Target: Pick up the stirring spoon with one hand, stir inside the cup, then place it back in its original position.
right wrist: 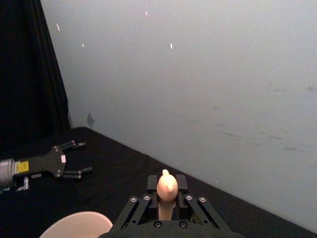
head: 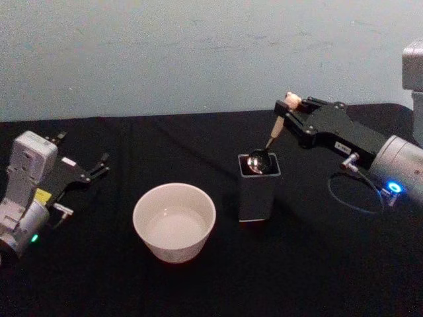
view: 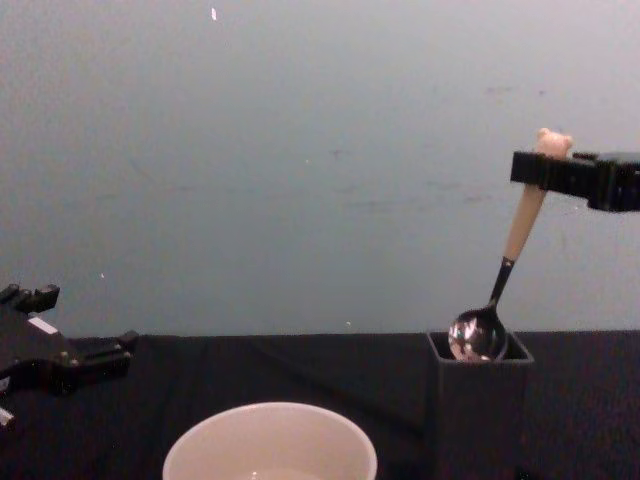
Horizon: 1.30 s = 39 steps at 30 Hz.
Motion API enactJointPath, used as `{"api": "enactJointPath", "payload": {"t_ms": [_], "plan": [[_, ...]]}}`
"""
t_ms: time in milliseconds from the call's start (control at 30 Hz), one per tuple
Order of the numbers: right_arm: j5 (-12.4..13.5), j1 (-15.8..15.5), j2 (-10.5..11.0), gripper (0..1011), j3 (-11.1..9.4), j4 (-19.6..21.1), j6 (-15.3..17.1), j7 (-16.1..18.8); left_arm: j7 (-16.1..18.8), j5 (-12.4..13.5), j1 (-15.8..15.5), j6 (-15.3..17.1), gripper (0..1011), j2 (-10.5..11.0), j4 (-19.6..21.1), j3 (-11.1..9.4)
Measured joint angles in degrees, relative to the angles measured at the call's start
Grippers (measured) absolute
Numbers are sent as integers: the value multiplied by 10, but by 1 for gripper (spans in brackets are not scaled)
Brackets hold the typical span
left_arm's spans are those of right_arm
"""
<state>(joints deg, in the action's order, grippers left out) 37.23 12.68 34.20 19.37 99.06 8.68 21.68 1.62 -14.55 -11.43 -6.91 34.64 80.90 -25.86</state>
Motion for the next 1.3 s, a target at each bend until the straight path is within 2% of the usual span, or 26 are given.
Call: {"api": "enactJointPath", "payload": {"t_ms": [333,767,1300], "plan": [[-27,4,-7,214,17,-24,4,1,0,0,0,0,1002,0,0,0],[-73,14,-32,214,35,-65,17,-5,0,0,0,0,1001,0,0,0],[-100,16,-48,214,35,-83,29,0,0,0,0,0,1001,0,0,0]]}}
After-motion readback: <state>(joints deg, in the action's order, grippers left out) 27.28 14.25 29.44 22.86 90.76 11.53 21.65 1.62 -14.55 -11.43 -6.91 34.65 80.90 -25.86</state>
